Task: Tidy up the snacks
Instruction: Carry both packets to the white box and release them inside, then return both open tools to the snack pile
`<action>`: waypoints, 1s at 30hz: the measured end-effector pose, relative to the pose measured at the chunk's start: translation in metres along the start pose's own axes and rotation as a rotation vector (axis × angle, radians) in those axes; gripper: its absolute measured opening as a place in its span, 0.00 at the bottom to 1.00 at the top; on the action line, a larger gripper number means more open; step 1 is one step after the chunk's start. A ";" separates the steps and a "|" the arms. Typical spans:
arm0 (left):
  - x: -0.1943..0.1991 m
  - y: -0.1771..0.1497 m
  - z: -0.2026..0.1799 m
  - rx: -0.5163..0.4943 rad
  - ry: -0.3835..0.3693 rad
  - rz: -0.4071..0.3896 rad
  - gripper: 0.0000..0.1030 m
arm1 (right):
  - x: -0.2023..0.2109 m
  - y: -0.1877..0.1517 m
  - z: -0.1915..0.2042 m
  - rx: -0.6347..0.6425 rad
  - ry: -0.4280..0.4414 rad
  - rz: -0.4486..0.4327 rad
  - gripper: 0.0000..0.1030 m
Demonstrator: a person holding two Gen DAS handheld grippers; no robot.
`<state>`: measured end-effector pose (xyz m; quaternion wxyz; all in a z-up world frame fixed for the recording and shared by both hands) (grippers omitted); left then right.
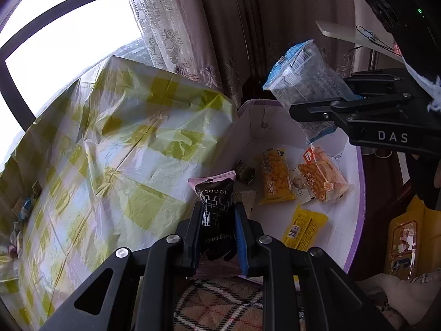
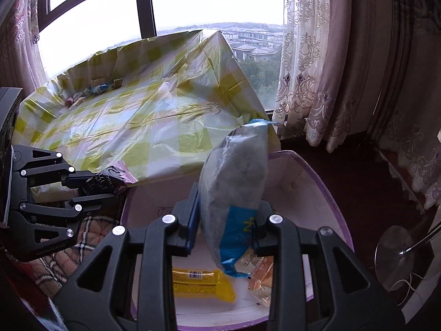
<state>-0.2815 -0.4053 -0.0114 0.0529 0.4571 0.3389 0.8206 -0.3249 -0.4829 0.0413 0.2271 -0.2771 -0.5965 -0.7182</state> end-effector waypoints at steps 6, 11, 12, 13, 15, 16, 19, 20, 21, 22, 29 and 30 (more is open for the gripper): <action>-0.003 0.007 -0.021 -0.037 -0.037 -0.002 0.22 | 0.002 -0.010 -0.025 -0.031 -0.044 0.032 0.33; 0.000 0.012 -0.032 -0.003 -0.138 -0.034 0.26 | 0.000 -0.013 -0.030 -0.021 -0.068 0.058 0.41; 0.002 0.012 -0.035 0.006 -0.172 -0.034 0.32 | 0.001 -0.011 -0.032 -0.029 -0.084 0.052 0.55; 0.002 0.010 -0.034 0.016 -0.182 -0.027 0.50 | 0.002 -0.009 -0.034 -0.043 -0.106 0.040 0.62; 0.002 0.007 -0.021 0.050 -0.140 -0.043 0.72 | 0.005 -0.001 -0.034 -0.066 -0.127 0.003 0.70; 0.002 0.005 -0.009 0.073 -0.106 -0.064 0.76 | 0.004 0.003 -0.029 -0.077 -0.109 -0.009 0.70; -0.007 -0.015 0.048 0.153 0.026 -0.071 0.77 | -0.011 0.014 0.000 -0.078 -0.018 -0.007 0.73; -0.012 -0.026 0.074 0.199 0.073 -0.060 0.77 | -0.020 0.017 0.016 -0.063 0.013 0.005 0.74; -0.018 -0.040 0.102 0.254 0.117 -0.041 0.77 | -0.030 0.019 0.033 -0.039 0.041 0.023 0.74; -0.023 -0.055 0.130 0.308 0.163 -0.018 0.77 | -0.042 0.021 0.051 -0.010 0.064 0.039 0.74; -0.038 -0.193 0.337 0.715 0.470 0.128 0.79 | -0.142 0.038 0.192 0.167 0.256 0.137 0.75; -0.038 -0.212 0.362 0.766 0.515 0.148 0.79 | -0.158 0.042 0.209 0.186 0.270 0.149 0.75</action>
Point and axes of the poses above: each gripper's, at about its wrist camera, not at the fingertips, and x roughly against the way its jaws point, z to its left, y to its top, the point moved 10 cm from there along -x, roughly the way its jaws point, and after that the axes turned 11 degrees about y, right-handed, at the moved point
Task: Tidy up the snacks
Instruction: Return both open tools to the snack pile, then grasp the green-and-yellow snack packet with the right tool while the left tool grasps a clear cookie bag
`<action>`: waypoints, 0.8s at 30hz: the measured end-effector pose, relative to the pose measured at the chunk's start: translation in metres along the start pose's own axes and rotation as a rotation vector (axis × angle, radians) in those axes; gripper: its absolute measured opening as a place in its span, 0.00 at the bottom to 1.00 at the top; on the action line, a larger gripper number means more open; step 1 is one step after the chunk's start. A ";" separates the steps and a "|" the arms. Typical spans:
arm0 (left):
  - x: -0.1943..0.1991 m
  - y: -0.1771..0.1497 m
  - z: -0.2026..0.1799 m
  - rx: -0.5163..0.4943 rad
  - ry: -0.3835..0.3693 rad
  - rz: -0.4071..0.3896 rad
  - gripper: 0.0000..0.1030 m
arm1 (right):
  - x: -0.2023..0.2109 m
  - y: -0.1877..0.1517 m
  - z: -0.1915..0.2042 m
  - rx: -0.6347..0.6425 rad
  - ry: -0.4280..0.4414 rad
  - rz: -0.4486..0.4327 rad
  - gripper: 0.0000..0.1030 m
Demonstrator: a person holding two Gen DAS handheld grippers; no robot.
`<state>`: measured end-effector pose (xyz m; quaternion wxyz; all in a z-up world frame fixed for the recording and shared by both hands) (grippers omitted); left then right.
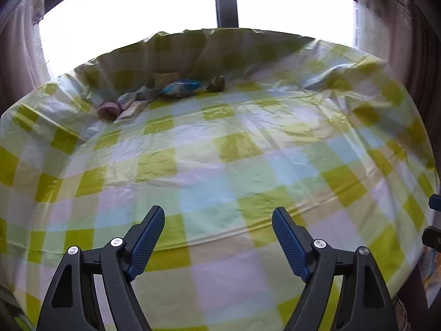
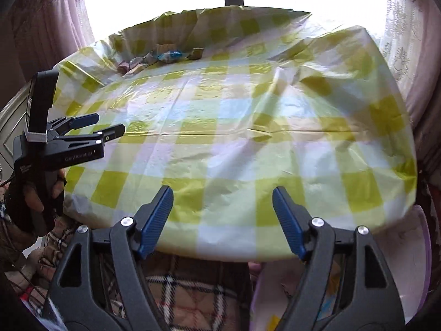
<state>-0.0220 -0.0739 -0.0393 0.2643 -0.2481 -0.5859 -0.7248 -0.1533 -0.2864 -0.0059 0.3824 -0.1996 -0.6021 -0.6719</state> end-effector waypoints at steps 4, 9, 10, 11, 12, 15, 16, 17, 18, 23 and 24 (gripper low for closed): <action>-0.052 0.012 0.096 0.180 0.129 0.063 0.79 | -0.067 0.041 0.025 0.030 0.037 0.021 0.75; -0.095 0.024 0.155 0.308 0.162 0.119 0.79 | -0.139 0.096 0.020 -0.052 0.053 0.052 0.75; -0.102 0.030 0.158 0.313 0.163 0.122 0.79 | -0.153 0.107 0.018 -0.064 0.046 0.056 0.75; -0.111 0.036 0.159 0.314 0.160 0.124 0.79 | -0.167 0.118 0.014 -0.072 0.033 0.058 0.75; -0.119 0.044 0.159 0.311 0.157 0.125 0.79 | -0.178 0.131 0.011 -0.074 0.024 0.055 0.75; -0.137 0.068 0.156 0.295 0.145 0.109 0.79 | -0.215 0.169 0.006 -0.067 0.023 0.042 0.75; -0.145 0.076 0.154 0.285 0.143 0.105 0.79 | -0.227 0.182 0.003 -0.067 0.016 0.041 0.75; -0.152 0.084 0.151 0.272 0.143 0.106 0.79 | -0.242 0.196 -0.002 -0.066 0.009 0.042 0.75; -0.161 0.091 0.149 0.262 0.140 0.110 0.79 | -0.255 0.209 -0.005 -0.065 0.003 0.044 0.75; -0.200 0.121 0.144 0.245 0.135 0.140 0.79 | -0.311 0.269 -0.013 -0.050 0.003 0.043 0.75; -0.207 0.126 0.144 0.245 0.133 0.146 0.79 | -0.321 0.279 -0.013 -0.040 0.003 0.046 0.75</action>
Point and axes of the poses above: each gripper's, at about its wrist camera, not at the fingertips, and x roughly against the way its jaws point, z to its left, y to its top, the point moved 10 cm from there along -x, roughly the way its jaws point, and after that the axes turned 11 degrees about y, right-handed, at the moved point
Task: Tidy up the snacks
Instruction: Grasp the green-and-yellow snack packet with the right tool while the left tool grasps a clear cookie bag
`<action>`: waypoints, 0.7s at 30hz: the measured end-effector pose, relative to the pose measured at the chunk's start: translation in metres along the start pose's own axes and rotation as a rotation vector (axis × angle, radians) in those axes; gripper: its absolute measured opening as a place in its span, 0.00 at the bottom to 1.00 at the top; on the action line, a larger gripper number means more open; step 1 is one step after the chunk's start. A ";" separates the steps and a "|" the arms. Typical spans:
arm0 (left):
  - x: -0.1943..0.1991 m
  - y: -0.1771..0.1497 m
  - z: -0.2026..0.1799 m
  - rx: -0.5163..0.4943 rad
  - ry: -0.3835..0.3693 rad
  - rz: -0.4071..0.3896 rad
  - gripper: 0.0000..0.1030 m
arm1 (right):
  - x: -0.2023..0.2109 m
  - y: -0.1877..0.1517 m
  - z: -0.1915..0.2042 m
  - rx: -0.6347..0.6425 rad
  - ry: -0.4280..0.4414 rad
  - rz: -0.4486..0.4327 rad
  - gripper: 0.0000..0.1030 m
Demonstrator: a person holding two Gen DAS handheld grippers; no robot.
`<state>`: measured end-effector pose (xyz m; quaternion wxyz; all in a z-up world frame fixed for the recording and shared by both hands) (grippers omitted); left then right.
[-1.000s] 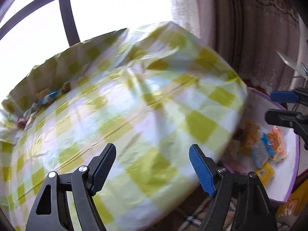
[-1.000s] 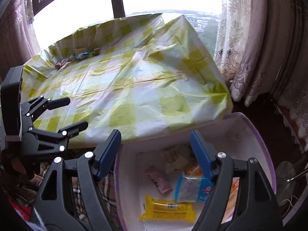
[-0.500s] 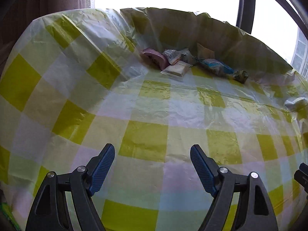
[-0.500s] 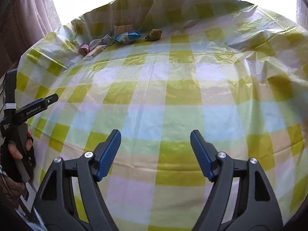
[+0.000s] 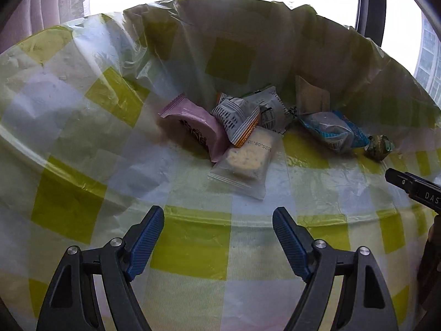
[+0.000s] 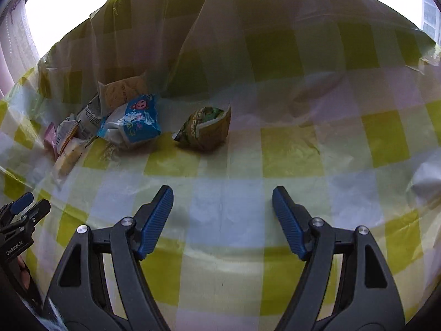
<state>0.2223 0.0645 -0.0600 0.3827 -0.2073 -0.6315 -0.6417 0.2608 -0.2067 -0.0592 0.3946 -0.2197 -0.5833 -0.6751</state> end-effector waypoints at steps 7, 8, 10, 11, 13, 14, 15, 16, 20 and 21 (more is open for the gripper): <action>-0.033 0.028 -0.013 0.007 0.004 0.046 0.79 | -0.041 0.043 0.001 0.039 0.001 0.021 0.75; -0.036 0.030 -0.015 0.008 0.009 0.052 0.80 | -0.043 0.044 0.002 0.048 0.000 0.026 0.75; -0.042 0.036 -0.017 0.010 0.025 0.057 0.81 | -0.046 0.046 0.005 0.059 0.008 0.029 0.76; -0.045 0.039 -0.019 0.010 0.033 0.060 0.82 | -0.047 0.048 0.006 0.060 0.013 0.029 0.75; -0.045 0.040 -0.022 0.007 0.035 0.058 0.81 | -0.047 0.050 0.006 0.060 -0.001 0.029 0.71; -0.044 0.041 -0.025 0.000 0.018 0.051 0.70 | -0.047 0.050 0.007 0.064 -0.012 0.030 0.64; -0.040 0.041 -0.028 -0.005 -0.001 0.036 0.58 | -0.046 0.050 0.009 0.072 -0.023 0.027 0.44; -0.034 0.038 -0.029 -0.011 -0.012 0.031 0.42 | -0.044 0.050 0.011 0.080 -0.028 0.021 0.41; 0.007 -0.005 -0.028 0.016 -0.112 0.066 0.36 | -0.021 0.027 0.027 0.116 -0.007 0.005 0.38; 0.018 -0.017 -0.025 0.024 -0.120 0.066 0.36 | -0.012 0.017 0.032 0.121 0.002 0.003 0.38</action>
Point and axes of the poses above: each gripper's, at about its wrist camera, not at the fingertips, and x roughly against the way its jaws point, z to its left, y to its top, the point moved 10 cm from there along -x, roughly the way its jaws point, and after that the axes turned 11 degrees about y, right-handed, at the moved point
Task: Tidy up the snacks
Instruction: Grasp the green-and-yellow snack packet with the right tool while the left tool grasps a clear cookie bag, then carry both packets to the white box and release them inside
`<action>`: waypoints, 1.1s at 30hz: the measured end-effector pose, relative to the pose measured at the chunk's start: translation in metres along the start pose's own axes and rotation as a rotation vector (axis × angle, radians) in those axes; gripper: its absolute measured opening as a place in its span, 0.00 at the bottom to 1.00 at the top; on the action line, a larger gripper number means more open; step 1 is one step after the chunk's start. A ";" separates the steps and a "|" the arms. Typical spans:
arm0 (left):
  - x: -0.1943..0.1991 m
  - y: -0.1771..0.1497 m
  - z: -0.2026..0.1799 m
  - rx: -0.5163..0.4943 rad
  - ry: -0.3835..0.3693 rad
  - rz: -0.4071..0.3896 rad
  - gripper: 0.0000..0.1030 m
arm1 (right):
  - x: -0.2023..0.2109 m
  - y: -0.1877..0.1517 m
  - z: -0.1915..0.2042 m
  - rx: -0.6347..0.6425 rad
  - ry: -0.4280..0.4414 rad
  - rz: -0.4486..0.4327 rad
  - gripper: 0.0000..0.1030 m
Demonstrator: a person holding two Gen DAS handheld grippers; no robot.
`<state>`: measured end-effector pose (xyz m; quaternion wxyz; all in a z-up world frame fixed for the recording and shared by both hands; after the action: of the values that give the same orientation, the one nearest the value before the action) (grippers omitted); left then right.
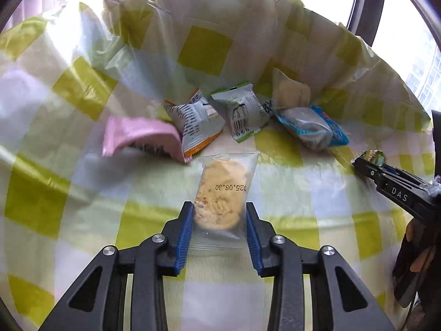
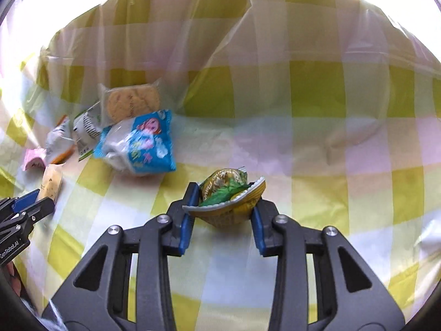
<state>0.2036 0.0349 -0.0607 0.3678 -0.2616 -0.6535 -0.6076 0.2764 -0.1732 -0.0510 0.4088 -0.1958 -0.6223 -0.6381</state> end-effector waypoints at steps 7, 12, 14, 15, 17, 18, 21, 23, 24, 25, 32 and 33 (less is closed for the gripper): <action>0.053 -0.069 0.014 0.033 -0.036 -0.002 0.36 | 0.067 -0.081 0.027 -0.037 0.097 -0.008 0.38; 0.073 -0.099 0.018 0.035 -0.038 -0.001 0.36 | 0.096 -0.125 0.039 -0.060 0.117 -0.004 0.38; 0.083 -0.112 0.016 0.026 -0.041 -0.001 0.36 | 0.106 -0.140 0.045 -0.070 0.117 0.000 0.39; 0.088 -0.118 0.014 0.022 -0.044 0.000 0.36 | 0.111 -0.147 0.047 -0.072 0.117 -0.002 0.39; 0.096 -0.130 0.011 0.015 -0.054 0.002 0.36 | 0.119 -0.157 0.050 -0.085 0.120 -0.003 0.39; 0.100 -0.135 0.010 0.010 -0.057 0.001 0.36 | 0.123 -0.161 0.051 -0.091 0.122 -0.006 0.39; 0.114 -0.150 0.008 0.001 -0.066 -0.006 0.36 | 0.142 -0.175 0.056 -0.105 0.127 -0.021 0.39; 0.123 -0.158 0.007 -0.008 -0.066 -0.014 0.36 | 0.154 -0.181 0.061 -0.106 0.134 -0.039 0.39; 0.127 -0.162 0.007 -0.011 -0.068 -0.017 0.36 | 0.160 -0.183 0.063 -0.101 0.136 -0.048 0.39; 0.129 -0.164 0.006 -0.011 -0.072 -0.019 0.36 | 0.165 -0.186 0.066 -0.098 0.137 -0.057 0.39; 0.157 -0.183 0.002 -0.034 -0.087 -0.055 0.36 | 0.198 -0.205 0.080 -0.103 0.145 -0.106 0.39; 0.162 -0.185 0.001 -0.040 -0.090 -0.062 0.36 | 0.203 -0.208 0.081 -0.103 0.145 -0.110 0.39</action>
<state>-0.0384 -0.0041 -0.0428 0.3137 -0.2754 -0.6648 -0.6195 -0.0240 -0.1746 -0.0170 0.4064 -0.1352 -0.5673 -0.7033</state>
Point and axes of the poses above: each gripper's, at about its wrist camera, not at the fingertips, and x roughly against the way its jaws point, z to its left, y to its top, the point moved 10 cm from there along -x, roughly the way its jaws point, and after that the axes turned 11 degrees about y, right-handed, at the moved point
